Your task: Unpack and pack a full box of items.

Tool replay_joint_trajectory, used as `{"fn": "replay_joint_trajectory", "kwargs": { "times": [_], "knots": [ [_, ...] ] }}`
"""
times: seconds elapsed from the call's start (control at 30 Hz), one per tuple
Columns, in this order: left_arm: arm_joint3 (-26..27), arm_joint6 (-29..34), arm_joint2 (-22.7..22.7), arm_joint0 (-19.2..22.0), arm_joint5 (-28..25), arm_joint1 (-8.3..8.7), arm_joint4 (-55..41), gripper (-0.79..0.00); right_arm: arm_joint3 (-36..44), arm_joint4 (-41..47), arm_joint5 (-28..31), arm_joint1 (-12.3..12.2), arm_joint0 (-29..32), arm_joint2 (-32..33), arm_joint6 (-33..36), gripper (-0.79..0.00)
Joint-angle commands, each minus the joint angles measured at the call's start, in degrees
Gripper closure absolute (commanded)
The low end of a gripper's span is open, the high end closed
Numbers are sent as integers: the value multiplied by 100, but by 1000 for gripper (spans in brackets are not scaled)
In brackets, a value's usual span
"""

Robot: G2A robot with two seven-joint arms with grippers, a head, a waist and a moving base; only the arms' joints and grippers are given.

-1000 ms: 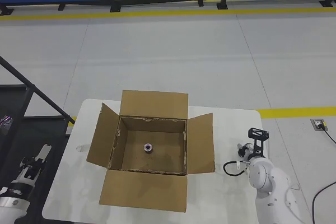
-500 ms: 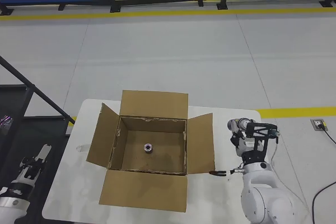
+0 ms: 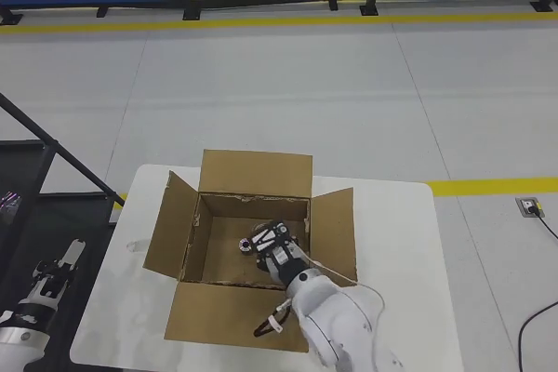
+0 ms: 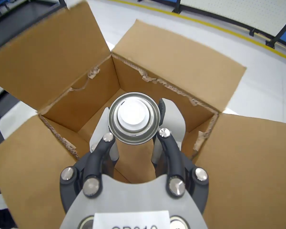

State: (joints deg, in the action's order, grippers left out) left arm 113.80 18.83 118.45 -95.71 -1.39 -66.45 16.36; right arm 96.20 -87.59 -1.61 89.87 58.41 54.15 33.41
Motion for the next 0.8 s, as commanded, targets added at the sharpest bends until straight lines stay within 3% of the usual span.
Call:
{"fn": "replay_joint_trajectory", "kwargs": {
  "times": [0.0, 0.1, 0.17, 0.33, 0.43, 0.7, 0.73, 0.77],
  "knots": [
    [0, 0, 0, 0, 0, 0, 0, -785, -660, -2, -238, 74, -344, -143, 4, 0],
    [0, 0, 0, 0, 0, 0, 0, -785, -1397, 183, -445, 188, -747, -276, 110, 0],
    [0, 0, 0, 0, 0, 0, 0, -785, -1862, 302, -526, 256, -1000, -331, 215, -77],
    [0, 0, 0, 0, 0, 0, 0, -785, -2974, 610, -734, 418, -1598, -365, 252, -126],
    [0, 0, 0, 0, 0, 0, 0, -785, -3462, 846, -707, 497, -1837, -369, 229, -209],
    [0, 0, 0, 0, 0, 0, 0, -785, -3778, 971, -677, 572, -1938, -336, 48, -391],
    [0, 0, 0, 0, 0, 0, 0, -785, -3732, 945, -675, 567, -1902, -321, 39, -489],
    [0, 0, 0, 0, 0, 0, 0, -785, -3668, 915, -671, 559, -1857, -306, 34, -536]
  ]
}}
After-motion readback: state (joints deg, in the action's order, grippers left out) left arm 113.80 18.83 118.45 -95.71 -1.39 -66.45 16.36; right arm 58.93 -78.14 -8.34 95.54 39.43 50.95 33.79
